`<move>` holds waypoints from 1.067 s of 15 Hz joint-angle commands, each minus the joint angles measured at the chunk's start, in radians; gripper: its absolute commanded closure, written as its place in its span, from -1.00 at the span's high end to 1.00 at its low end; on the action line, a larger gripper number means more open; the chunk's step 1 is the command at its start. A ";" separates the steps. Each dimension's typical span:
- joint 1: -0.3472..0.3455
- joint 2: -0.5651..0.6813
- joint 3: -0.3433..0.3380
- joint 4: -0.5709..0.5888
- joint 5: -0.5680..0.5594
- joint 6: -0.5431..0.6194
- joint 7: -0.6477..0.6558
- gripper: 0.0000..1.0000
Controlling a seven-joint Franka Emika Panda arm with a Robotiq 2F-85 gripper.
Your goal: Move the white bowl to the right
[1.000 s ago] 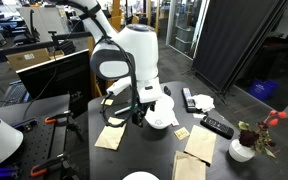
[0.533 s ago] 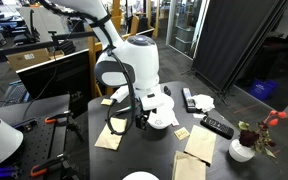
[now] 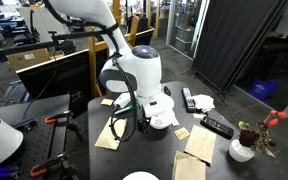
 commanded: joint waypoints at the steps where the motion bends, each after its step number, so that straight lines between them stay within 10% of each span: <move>1: 0.017 0.054 -0.024 0.031 0.015 0.042 -0.001 1.00; 16: -0.015 0.082 0.014 0.059 0.029 0.018 -0.027 1.00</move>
